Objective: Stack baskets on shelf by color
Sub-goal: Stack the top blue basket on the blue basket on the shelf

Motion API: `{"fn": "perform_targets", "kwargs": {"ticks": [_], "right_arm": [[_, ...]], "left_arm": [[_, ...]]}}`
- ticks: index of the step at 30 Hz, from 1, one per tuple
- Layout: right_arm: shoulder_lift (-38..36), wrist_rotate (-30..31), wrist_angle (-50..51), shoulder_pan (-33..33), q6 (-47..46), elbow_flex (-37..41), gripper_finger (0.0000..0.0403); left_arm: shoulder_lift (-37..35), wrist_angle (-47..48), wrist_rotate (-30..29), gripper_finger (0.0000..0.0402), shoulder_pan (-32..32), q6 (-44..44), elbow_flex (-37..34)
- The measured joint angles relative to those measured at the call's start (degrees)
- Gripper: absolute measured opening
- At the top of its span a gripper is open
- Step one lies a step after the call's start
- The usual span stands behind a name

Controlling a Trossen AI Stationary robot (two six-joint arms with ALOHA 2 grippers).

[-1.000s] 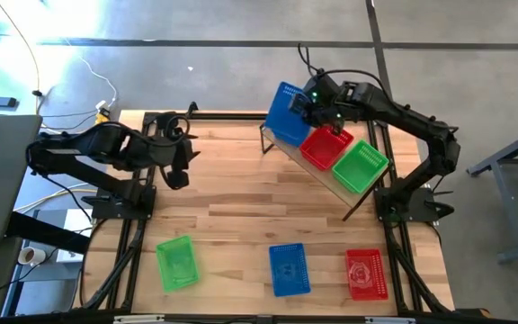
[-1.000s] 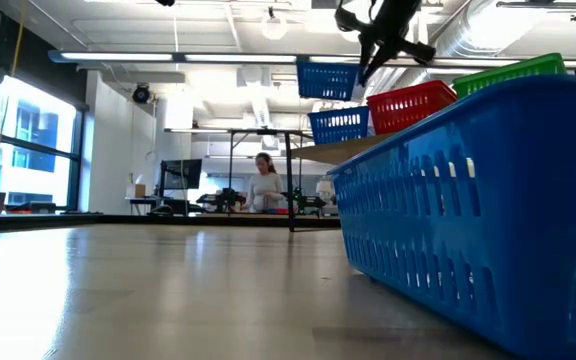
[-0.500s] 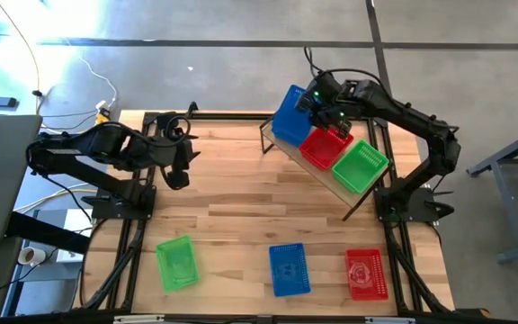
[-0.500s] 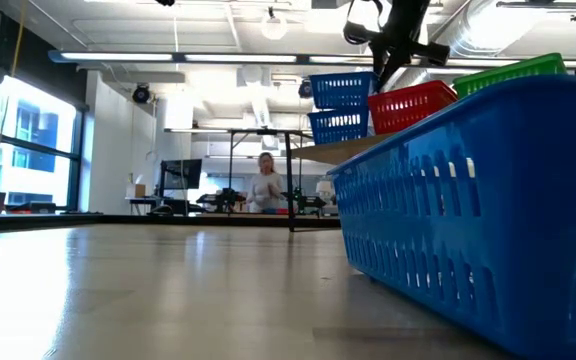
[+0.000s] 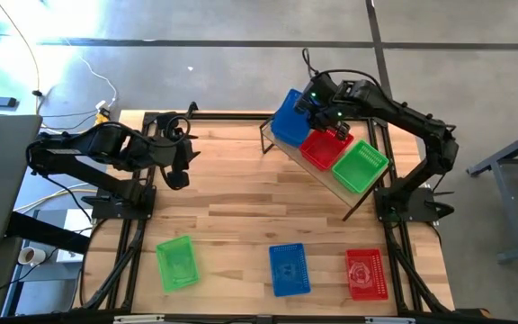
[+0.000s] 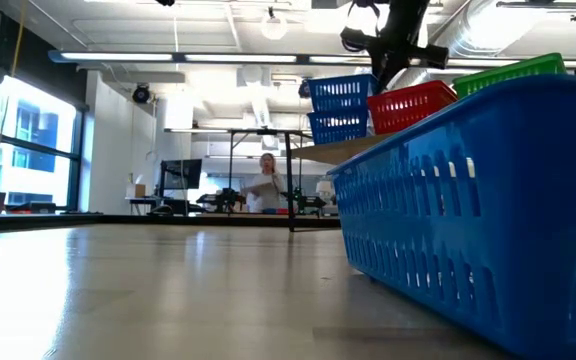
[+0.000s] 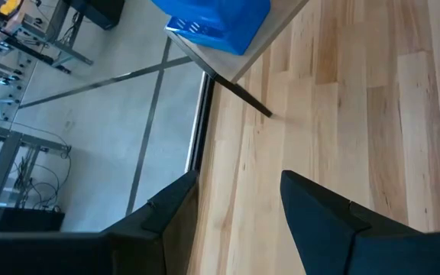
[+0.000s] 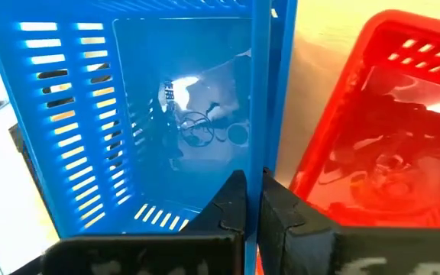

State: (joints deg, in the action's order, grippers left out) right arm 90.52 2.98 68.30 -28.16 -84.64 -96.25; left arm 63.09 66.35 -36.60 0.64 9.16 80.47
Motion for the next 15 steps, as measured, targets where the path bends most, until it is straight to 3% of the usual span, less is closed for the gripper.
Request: {"fn": "perform_targets", "kwargs": {"ticks": [15], "right_arm": [[1.4,-0.3,-1.2,-0.4,1.1,0.0,0.0000]], "left_arm": [[0.0,0.0,0.0,0.0177,0.0,0.0,0.0]]}}
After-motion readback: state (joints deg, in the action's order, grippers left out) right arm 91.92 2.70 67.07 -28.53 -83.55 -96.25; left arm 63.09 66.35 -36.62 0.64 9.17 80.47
